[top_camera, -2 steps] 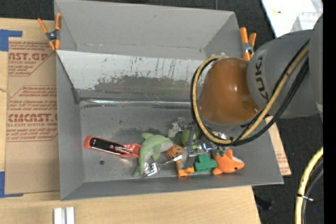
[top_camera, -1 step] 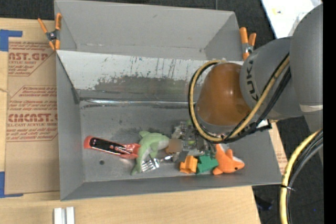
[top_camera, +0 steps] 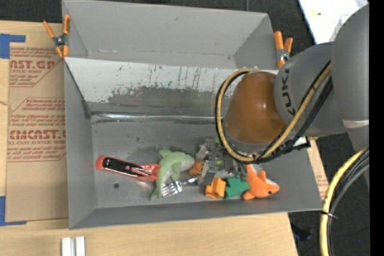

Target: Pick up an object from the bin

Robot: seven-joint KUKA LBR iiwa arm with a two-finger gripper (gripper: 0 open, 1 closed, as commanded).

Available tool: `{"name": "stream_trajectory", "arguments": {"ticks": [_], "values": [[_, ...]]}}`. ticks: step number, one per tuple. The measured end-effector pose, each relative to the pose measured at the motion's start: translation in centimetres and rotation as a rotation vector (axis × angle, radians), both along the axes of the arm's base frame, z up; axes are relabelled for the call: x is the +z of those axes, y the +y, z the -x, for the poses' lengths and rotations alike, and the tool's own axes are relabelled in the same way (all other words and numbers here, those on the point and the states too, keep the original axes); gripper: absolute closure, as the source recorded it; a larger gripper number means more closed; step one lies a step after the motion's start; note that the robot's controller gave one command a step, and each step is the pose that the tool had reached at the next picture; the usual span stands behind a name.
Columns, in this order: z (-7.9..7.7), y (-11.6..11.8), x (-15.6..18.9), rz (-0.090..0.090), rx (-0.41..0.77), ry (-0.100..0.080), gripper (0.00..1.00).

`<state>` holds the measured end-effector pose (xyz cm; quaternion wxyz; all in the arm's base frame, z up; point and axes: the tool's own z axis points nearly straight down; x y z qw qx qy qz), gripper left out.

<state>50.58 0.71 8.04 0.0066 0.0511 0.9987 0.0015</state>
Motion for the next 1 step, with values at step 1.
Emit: {"name": "stream_trajectory", "arguments": {"ticks": [1], "values": [[-0.36,-0.33,6.97,-0.001,-0.025,0.005,1.0]]}}
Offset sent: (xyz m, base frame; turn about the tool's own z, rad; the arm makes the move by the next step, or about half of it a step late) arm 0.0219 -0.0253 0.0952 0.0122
